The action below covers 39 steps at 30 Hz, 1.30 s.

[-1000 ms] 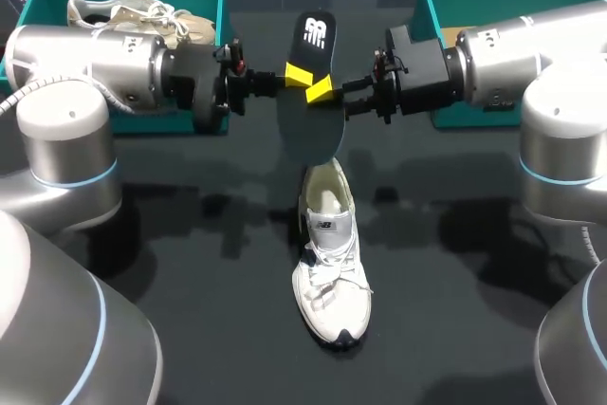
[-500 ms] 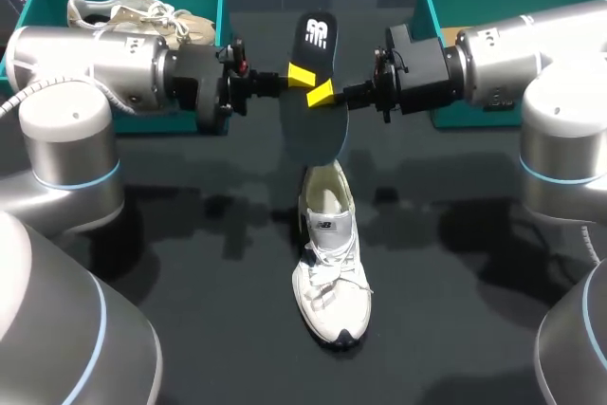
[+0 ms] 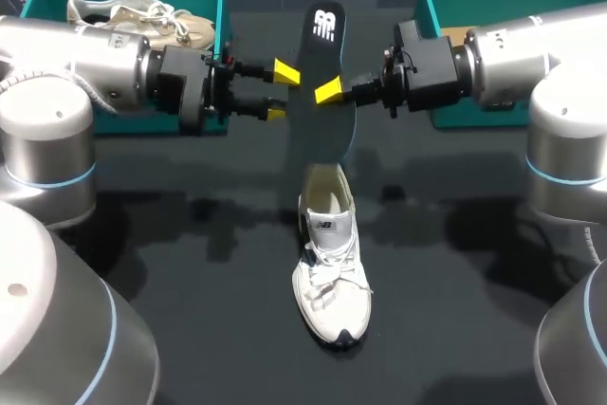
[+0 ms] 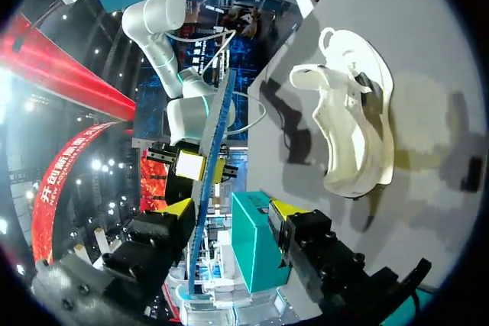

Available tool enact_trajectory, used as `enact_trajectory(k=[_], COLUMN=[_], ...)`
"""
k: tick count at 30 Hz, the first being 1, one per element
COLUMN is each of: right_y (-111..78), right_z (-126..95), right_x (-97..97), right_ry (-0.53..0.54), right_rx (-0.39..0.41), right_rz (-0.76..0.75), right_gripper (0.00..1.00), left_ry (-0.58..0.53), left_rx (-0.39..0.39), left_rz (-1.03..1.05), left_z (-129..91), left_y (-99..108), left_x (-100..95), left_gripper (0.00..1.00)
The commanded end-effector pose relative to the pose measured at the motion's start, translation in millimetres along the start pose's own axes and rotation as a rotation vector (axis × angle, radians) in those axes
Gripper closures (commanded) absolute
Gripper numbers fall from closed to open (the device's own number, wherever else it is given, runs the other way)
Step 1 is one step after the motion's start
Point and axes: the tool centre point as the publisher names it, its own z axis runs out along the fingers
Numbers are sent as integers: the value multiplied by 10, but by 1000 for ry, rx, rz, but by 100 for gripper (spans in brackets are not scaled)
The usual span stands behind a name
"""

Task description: Take the shoe out of the shoebox, open the shoe tongue, remove and reinsert the insole, then place the shoe into the shoebox

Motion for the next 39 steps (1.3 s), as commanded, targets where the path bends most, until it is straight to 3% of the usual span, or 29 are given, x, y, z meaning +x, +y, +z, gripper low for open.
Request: enact_trajectory(k=[1,12,16,21,24,25,39], right_y=[11,11,24,38,39,28,28], right_z=[-39,-39,-39,-55,-69,-50,-50], right_x=[-11,-11,-15,-100,-170,-208,-208], right_ry=[2,2,-9,-22,-9,-13,-13], right_rx=[5,5,9,-3,-12,25,25], right_rz=[-4,-4,-33,-81,-105,-105,-105], right_gripper=[100,100,100,100,100,100,100], left_ry=[154,154,363,484,653,653,653], left_rx=[-50,-50,-109,-162,-310,-310,-310], left_rz=[-60,-60,-197,-362,-505,-505,-505], left_z=[-163,-163,-151,-342,-413,-413,-413], left_y=[-144,-144,-97,-66,-21,-21,-21], left_x=[-81,-81,6,185,311,311,311], left_gripper=[0,0,0,0,0,0,0])
